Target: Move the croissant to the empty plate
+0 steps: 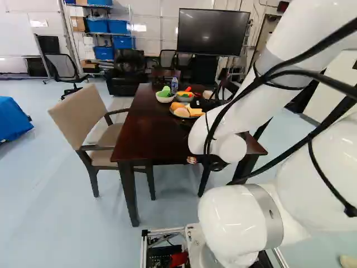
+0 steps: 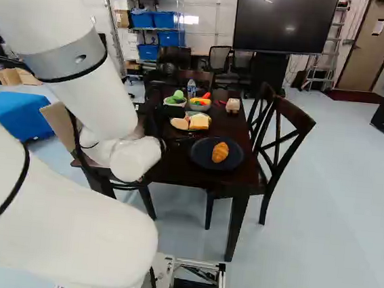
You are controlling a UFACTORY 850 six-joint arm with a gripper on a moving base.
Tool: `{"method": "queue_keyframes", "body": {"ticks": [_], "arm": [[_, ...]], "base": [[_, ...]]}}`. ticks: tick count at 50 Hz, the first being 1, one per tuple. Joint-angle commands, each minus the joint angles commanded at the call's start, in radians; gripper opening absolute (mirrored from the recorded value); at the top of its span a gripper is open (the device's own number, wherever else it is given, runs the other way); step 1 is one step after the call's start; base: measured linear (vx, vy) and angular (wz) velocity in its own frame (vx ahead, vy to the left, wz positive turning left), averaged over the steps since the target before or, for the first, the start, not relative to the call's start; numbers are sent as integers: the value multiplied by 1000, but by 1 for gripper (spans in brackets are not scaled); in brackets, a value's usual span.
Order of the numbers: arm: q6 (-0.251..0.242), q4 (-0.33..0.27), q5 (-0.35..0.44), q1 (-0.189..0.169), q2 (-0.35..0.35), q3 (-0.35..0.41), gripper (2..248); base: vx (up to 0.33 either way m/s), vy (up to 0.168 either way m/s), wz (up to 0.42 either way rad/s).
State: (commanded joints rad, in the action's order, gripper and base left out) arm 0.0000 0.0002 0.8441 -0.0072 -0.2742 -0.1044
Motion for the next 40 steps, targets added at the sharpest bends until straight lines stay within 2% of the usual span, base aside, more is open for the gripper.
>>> {"method": "queue_keyframes", "body": {"ticks": [40], "arm": [[0, 0, 29, 7, -5, 17, 247]], "base": [[0, 0, 0]]}}
